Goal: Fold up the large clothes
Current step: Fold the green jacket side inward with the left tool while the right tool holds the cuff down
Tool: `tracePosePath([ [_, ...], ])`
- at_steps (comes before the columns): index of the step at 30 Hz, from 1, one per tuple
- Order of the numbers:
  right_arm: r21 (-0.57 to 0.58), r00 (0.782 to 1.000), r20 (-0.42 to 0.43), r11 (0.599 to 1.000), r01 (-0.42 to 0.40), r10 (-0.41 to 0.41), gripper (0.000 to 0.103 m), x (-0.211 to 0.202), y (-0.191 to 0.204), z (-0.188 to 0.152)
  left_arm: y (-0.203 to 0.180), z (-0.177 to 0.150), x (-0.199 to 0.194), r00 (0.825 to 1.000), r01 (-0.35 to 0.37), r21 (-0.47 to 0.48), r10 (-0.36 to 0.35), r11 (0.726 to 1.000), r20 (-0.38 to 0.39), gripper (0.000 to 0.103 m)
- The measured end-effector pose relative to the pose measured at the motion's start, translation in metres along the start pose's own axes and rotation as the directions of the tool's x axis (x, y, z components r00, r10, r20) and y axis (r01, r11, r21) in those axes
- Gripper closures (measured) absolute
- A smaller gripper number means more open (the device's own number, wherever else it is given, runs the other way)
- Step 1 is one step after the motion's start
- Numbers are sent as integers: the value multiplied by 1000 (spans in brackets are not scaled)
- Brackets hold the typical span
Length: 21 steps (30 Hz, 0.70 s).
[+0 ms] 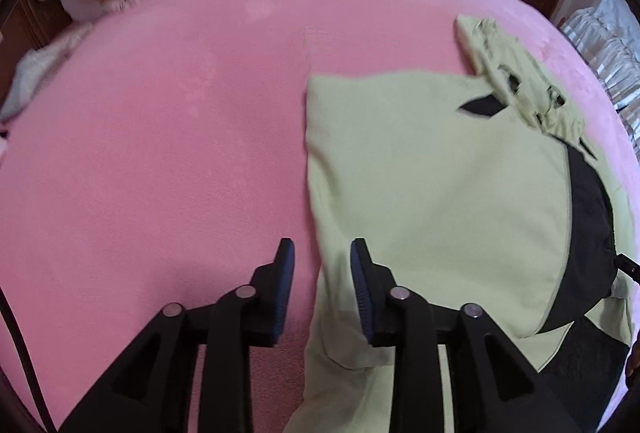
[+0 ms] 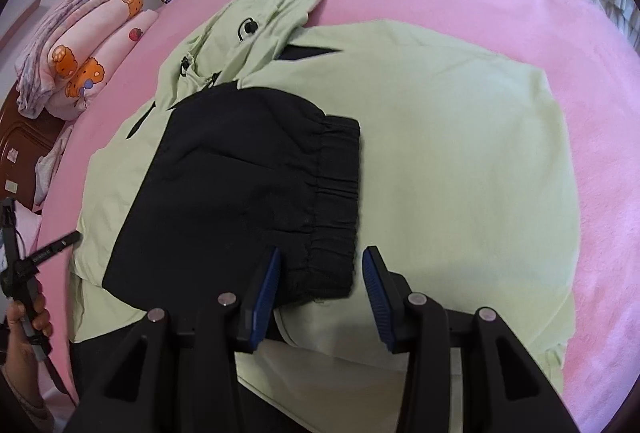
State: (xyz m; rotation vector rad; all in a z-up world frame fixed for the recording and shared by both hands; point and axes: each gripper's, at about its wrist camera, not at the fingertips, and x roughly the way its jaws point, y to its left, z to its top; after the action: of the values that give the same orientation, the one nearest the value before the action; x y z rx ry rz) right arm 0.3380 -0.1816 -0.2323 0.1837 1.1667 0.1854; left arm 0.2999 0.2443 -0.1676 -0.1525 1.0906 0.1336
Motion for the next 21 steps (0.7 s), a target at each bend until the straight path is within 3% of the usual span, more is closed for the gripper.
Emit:
tracePosePath([
  [1,-19,1000,22,1000,11,-10,60,-5,5,0,-7,2,-8,1000,4,9,-5,1000,27,66],
  [3,-52,998,57,999,7,-4,60,-12,20,0,-27,2,-23,996,36,42,-39,998,76,48],
  [4,-64,997,71,998,-5,10,60,-14,29,1,-39,2,-25,995,51,59,-56,997,85,45],
  [8,-130,991,86,988,-86,98,60,-12,74,-1,-87,-10,-21,986,142,116,-150,983,68,45],
  [11,-200,989,60,973,-118,132,60,2,111,-8,-109,-24,-7,984,167,130,-172,977,34,45],
  [13,-241,990,33,963,-123,135,60,18,128,-13,-118,-32,8,986,168,122,-169,978,1,45],
  [15,-266,996,11,960,-86,92,60,33,132,-18,-117,-38,23,993,120,136,-121,983,-5,45],
  [18,-256,999,32,967,4,4,63,39,108,-21,-101,-41,29,998,48,150,-53,988,26,44],
  [21,-168,997,59,984,62,-52,63,29,62,-16,-68,-33,35,1000,7,106,-9,994,21,44],
])
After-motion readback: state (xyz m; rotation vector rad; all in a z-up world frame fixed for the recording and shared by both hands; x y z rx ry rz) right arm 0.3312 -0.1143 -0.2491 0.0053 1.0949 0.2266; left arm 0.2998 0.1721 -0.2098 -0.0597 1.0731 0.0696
